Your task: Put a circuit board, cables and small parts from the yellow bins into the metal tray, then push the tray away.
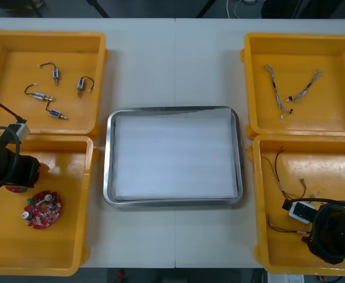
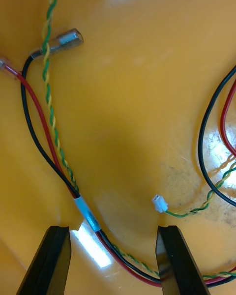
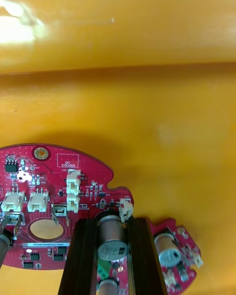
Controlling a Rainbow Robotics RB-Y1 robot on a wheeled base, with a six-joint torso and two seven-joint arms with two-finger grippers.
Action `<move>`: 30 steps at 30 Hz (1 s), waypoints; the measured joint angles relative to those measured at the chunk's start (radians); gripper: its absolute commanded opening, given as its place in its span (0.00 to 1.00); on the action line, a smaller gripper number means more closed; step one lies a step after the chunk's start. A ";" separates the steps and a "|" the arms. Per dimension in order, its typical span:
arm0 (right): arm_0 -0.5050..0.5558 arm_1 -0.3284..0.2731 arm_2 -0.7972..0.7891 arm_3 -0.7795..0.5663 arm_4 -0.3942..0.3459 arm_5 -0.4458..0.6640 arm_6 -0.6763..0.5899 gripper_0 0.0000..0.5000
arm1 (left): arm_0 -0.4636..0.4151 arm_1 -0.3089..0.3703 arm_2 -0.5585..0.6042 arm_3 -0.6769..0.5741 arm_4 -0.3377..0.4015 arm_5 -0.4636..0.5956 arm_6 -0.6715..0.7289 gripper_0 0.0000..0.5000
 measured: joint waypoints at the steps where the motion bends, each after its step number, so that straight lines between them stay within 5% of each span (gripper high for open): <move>1: 0.000 0.000 0.001 0.008 0.000 -0.014 0.001 1.00 | -0.007 0.000 0.006 -0.005 0.003 0.020 0.001 0.00; 12: -0.001 -0.006 0.015 0.043 -0.008 -0.075 0.042 1.00 | -0.088 0.000 0.070 -0.097 0.030 0.214 0.020 0.00; 13: -0.002 -0.007 0.015 0.043 -0.009 -0.075 0.042 0.93 | -0.096 0.000 0.073 -0.107 0.033 0.230 0.021 0.00; 14: -0.002 -0.007 0.015 0.043 -0.011 -0.075 0.042 0.64 | -0.102 0.000 0.073 -0.118 0.035 0.244 0.023 0.00; 16: -0.002 -0.008 0.015 0.043 -0.016 -0.075 0.043 0.23 | -0.114 0.000 0.073 -0.149 0.041 0.274 0.039 0.00; 17: -0.003 -0.008 0.015 0.043 -0.018 -0.074 0.044 0.13 | -0.120 0.000 0.073 -0.166 0.045 0.291 0.060 0.00; 21: -0.007 -0.008 0.015 0.043 -0.020 -0.072 0.048 0.00 | -0.154 0.000 0.071 -0.216 0.063 0.349 0.203 0.00; 30: -0.013 -0.009 0.006 0.029 -0.030 -0.027 0.048 0.00 | -0.281 0.000 -0.057 -0.284 0.091 0.379 0.438 0.00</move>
